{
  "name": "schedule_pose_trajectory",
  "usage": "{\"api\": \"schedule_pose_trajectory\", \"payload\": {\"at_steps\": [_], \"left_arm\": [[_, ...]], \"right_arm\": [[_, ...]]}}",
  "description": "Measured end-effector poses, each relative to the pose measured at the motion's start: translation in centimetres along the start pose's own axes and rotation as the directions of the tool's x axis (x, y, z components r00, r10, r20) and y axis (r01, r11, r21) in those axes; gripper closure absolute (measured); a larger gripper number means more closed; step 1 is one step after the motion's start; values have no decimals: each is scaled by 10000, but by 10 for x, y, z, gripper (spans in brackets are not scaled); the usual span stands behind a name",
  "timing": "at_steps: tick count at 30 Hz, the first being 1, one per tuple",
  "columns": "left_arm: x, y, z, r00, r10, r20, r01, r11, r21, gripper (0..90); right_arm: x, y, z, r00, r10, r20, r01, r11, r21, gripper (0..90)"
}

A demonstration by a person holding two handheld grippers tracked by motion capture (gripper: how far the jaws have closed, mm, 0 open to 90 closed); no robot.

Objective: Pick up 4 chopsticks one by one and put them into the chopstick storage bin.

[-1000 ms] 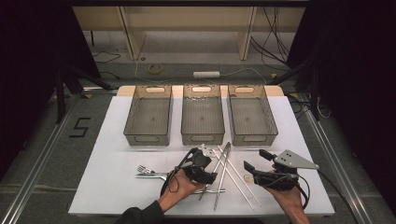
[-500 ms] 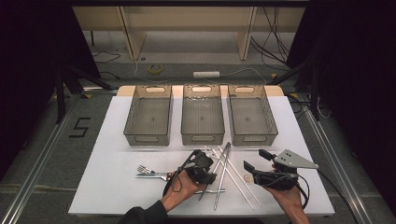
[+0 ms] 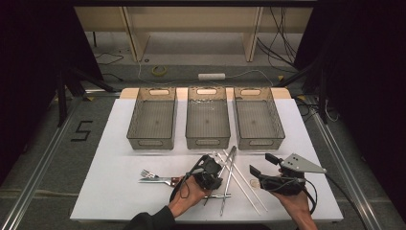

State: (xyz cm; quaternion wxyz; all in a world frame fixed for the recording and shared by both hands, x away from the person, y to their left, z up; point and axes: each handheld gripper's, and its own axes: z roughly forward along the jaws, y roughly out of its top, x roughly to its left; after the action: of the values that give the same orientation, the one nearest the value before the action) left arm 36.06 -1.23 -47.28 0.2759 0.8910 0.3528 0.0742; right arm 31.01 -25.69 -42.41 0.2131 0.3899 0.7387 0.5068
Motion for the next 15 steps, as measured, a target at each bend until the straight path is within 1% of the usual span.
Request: {"api": "schedule_pose_trajectory", "payload": {"at_steps": [4, 5, 6, 12, 15], "left_arm": [[2, 0, 0, 9999, -117, 35, 117, 9999, -57, 772], [3, -1, 0, 9999, -119, 67, 120, 9999, -66, 772], [3, -1, 0, 9997, -206, 98, 207, 9997, -99, 775], [5, -2, -1, 9996, -256, 120, 256, 9996, -71, 787], [6, -3, -1, 9991, -418, 103, 419, 9991, -117, 793]], "right_arm": [[0, 0, 0, 10000, 4, -3, -4, 10000, -8, 270], [0, 0, 0, 10000, 4, -3, -4, 10000, -8, 270], [0, 0, 0, 10000, -5, -8, 5, 10000, -5, 270], [1, 0, 1, 10000, -26, -38, 26, 10000, 16, 270], [1, 0, 1, 10000, -39, -44, 39, 10000, 11, 271]]}}
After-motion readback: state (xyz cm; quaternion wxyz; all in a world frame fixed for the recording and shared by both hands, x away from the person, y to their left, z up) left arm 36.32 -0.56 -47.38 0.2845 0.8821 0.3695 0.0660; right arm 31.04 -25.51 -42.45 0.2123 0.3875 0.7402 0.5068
